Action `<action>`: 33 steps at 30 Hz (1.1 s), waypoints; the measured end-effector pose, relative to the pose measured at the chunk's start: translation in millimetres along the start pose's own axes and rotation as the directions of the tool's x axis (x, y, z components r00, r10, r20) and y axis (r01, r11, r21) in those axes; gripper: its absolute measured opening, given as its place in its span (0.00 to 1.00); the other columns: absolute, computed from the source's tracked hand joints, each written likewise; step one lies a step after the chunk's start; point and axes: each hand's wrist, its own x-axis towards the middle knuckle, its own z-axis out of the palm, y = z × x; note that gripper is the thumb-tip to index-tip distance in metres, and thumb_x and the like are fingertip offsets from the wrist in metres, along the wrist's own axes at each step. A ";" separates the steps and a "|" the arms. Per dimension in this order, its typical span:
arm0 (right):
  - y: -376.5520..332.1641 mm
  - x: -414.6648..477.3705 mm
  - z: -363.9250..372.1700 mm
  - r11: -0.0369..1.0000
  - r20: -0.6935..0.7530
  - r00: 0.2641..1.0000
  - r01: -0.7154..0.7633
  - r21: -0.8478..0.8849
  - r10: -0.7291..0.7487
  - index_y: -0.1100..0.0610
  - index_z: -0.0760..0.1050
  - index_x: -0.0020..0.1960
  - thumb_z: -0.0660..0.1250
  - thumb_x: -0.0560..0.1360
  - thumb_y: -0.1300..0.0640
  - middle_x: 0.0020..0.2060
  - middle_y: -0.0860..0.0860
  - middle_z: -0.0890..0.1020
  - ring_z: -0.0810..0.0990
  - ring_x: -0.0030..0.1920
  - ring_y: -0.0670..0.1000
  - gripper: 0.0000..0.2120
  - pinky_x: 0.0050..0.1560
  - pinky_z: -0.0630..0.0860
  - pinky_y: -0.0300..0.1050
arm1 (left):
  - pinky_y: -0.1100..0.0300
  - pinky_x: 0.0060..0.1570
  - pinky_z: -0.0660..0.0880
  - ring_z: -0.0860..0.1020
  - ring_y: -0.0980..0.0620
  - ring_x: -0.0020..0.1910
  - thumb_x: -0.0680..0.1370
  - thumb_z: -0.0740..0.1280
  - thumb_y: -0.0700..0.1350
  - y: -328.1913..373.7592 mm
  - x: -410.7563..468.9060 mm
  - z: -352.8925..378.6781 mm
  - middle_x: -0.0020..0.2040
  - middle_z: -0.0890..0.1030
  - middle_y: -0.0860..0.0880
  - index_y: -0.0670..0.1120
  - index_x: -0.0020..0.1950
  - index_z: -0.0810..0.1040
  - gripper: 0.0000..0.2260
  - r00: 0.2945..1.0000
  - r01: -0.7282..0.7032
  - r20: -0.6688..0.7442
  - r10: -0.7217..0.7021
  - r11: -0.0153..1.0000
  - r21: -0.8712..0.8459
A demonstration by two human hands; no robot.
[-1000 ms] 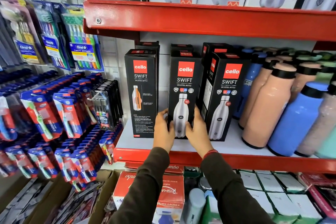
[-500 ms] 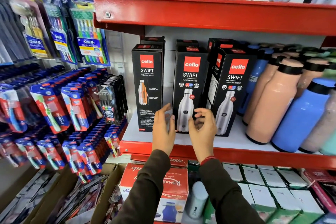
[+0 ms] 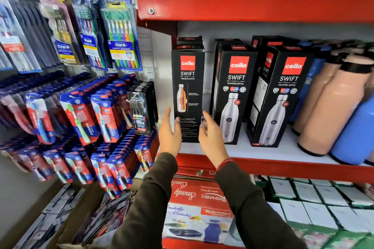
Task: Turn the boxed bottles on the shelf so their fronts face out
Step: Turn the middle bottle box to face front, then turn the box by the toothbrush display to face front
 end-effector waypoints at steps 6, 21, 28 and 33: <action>-2.6 -2.6 10.5 0.999 -0.036 0.999 -0.041 0.016 0.041 0.56 0.62 0.76 0.56 0.81 0.65 0.70 0.54 0.74 0.73 0.68 0.48 0.23 0.68 0.67 0.38 | 0.81 0.49 0.72 0.79 0.52 0.59 0.82 0.61 0.41 -3.9 3.4 -8.1 0.63 0.80 0.45 0.44 0.72 0.72 0.17 0.996 0.076 0.055 -0.072 0.993 -0.087; -29.3 7.2 10.8 0.996 -0.131 0.989 0.062 -0.069 -0.071 0.48 0.66 0.68 0.80 0.60 0.43 0.59 0.47 0.80 0.78 0.62 0.48 0.41 0.64 0.77 0.49 | 0.42 0.59 0.79 0.81 0.53 0.60 0.81 0.55 0.62 14.4 -14.8 -20.1 0.57 0.83 0.56 0.57 0.58 0.83 0.20 0.987 0.014 -0.141 -0.078 0.914 -0.404; -28.5 12.4 11.7 0.999 -0.169 0.986 -0.004 0.035 0.010 0.47 0.67 0.67 0.80 0.55 0.40 0.59 0.45 0.81 0.79 0.61 0.46 0.45 0.62 0.78 0.50 | 0.63 0.53 0.78 0.80 0.54 0.57 0.83 0.58 0.52 16.2 -15.7 -24.2 0.55 0.82 0.54 0.50 0.59 0.83 0.15 0.985 -0.115 -0.155 0.072 0.949 -0.292; -27.9 12.0 6.8 0.997 -0.124 0.992 0.022 0.076 -0.013 0.47 0.67 0.66 0.82 0.60 0.52 0.55 0.35 0.76 0.76 0.57 0.34 0.40 0.61 0.72 0.31 | 0.77 0.62 0.65 0.70 0.69 0.65 0.83 0.59 0.43 -2.0 11.9 -26.1 0.67 0.73 0.57 0.48 0.73 0.70 0.18 0.995 -0.088 -0.065 0.076 0.977 -0.194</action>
